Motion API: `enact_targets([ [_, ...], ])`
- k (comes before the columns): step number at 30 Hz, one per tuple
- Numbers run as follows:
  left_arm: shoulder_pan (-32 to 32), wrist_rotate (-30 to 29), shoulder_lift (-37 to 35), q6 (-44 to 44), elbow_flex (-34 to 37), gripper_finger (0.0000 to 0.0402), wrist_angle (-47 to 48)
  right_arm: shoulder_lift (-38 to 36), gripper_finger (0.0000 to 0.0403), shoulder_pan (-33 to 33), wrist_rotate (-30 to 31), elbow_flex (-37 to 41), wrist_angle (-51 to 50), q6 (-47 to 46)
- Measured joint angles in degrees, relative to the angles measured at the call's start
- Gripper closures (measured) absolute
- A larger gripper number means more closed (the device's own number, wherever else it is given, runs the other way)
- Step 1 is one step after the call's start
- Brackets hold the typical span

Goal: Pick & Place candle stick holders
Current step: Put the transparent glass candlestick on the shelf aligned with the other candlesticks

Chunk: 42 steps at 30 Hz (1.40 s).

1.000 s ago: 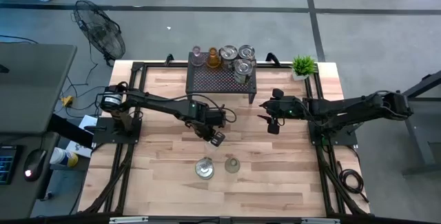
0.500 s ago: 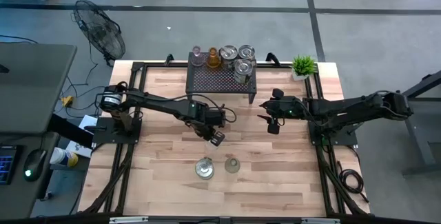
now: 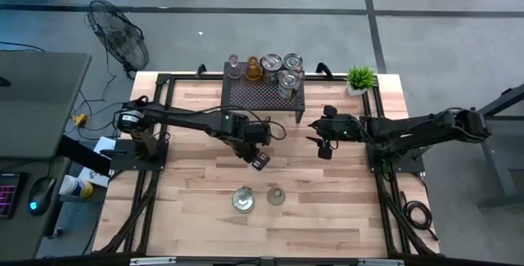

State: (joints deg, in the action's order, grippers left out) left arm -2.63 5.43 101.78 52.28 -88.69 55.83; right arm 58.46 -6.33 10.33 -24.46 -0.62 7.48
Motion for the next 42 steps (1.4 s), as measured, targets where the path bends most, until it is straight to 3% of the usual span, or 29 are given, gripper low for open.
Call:
enact_targets([
  [14,0.02,-3.82,-0.02,-1.24,-15.22,0.0379,18.20,0.00,0.0204,0.02,-0.01,-0.01,0.02,0.01],
  [20,2.37,-5.02,-0.02,-3.90,-17.53,0.0379,19.85,0.00,0.0204,0.01,-0.02,-0.01,0.02,0.01],
  [33,12.23,-0.83,-0.03,-11.44,-17.60,0.0379,23.53,0.00,0.0204,0.00,-0.39,-0.01,0.00,-0.17],
  [42,15.42,-1.64,-0.02,-14.90,-25.08,0.0379,27.46,0.00,0.0204,0.02,-0.39,-0.01,0.02,-0.10],
])
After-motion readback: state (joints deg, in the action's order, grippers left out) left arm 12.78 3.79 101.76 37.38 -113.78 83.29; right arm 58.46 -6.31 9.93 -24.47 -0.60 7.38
